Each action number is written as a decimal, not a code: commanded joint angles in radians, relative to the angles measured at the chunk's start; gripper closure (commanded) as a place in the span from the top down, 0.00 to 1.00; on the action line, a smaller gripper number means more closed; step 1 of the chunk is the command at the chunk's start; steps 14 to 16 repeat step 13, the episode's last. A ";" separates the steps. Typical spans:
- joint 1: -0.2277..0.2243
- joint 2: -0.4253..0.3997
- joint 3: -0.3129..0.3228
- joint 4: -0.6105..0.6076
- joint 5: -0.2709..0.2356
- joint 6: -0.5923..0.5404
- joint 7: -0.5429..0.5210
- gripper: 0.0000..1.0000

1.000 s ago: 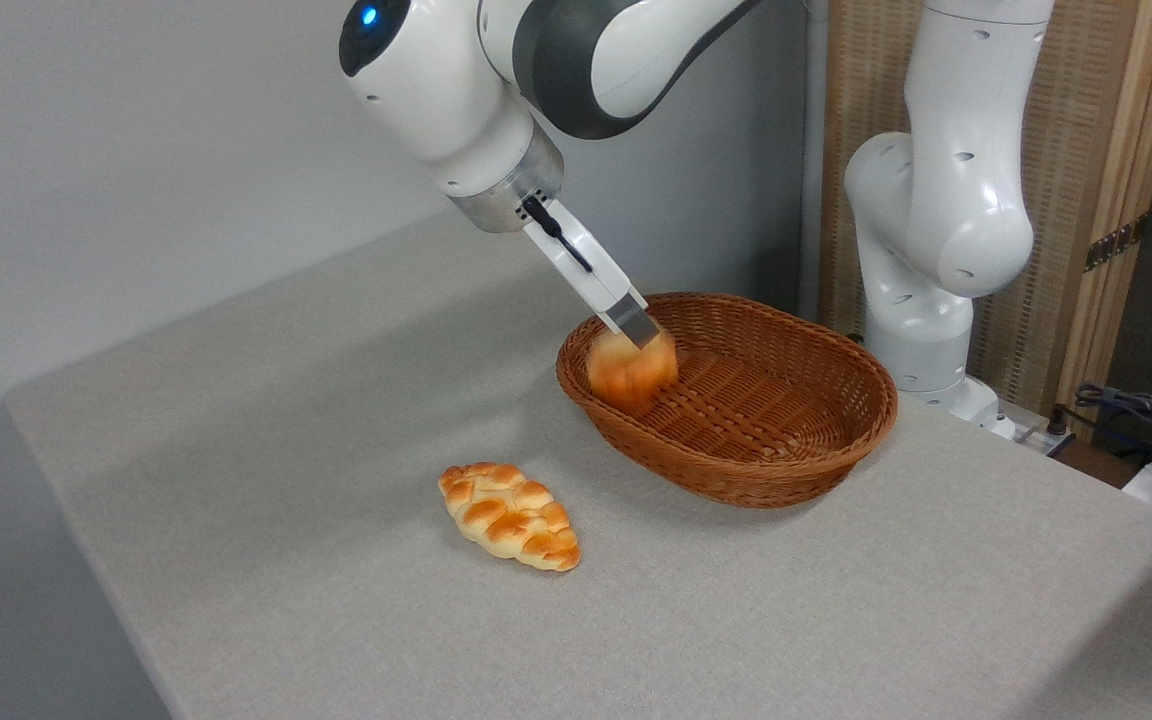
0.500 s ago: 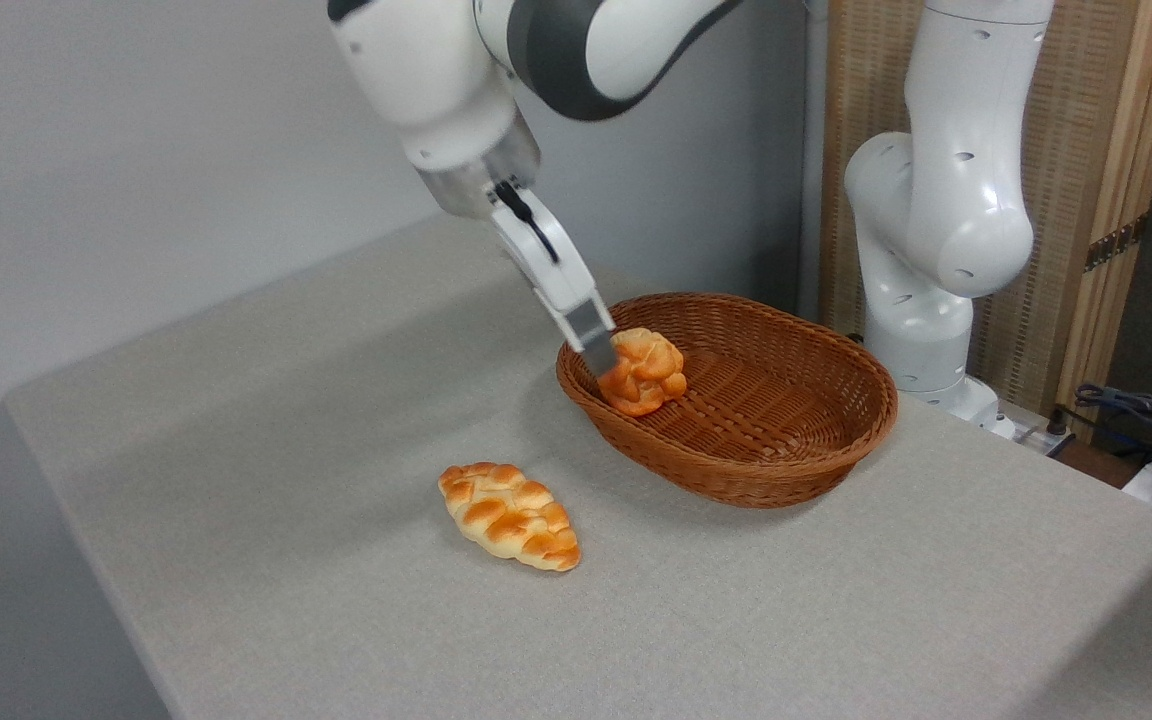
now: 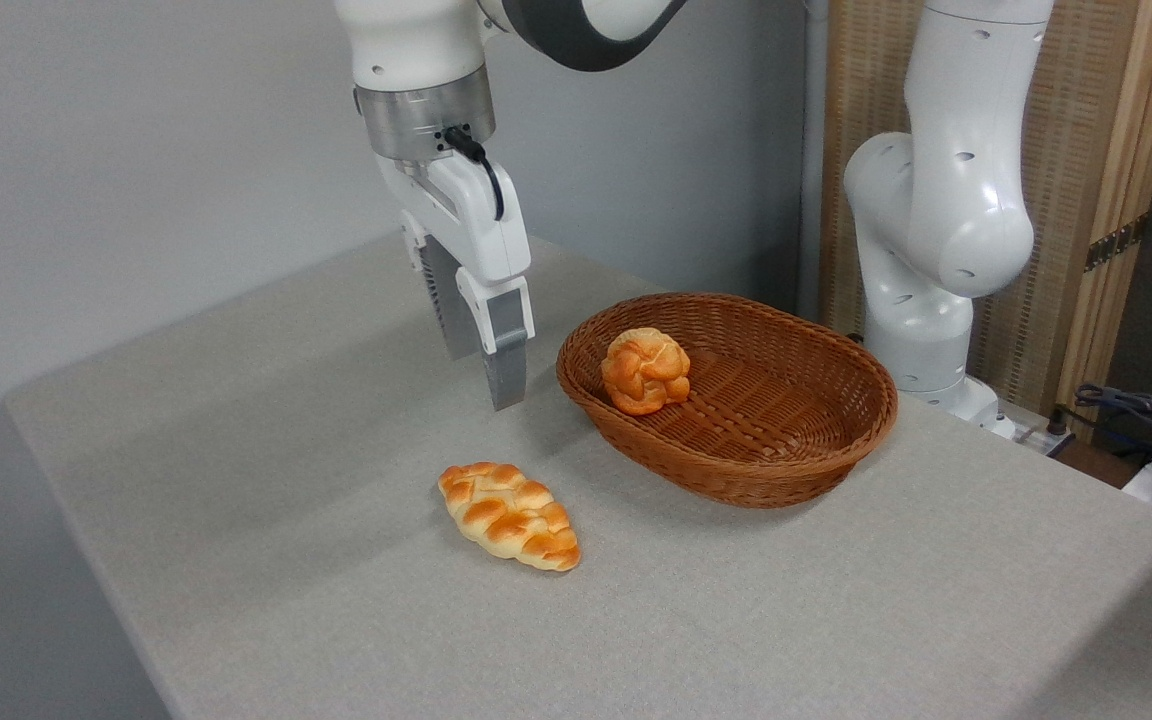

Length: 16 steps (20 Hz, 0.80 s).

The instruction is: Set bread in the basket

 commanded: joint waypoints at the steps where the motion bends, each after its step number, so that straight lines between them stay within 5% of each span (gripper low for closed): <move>1: -0.002 0.021 0.008 0.030 0.028 0.033 -0.052 1.00; 6: -0.002 0.024 0.061 0.050 0.016 0.108 -0.075 1.00; 16: -0.002 0.033 0.063 0.051 0.013 0.144 -0.118 1.00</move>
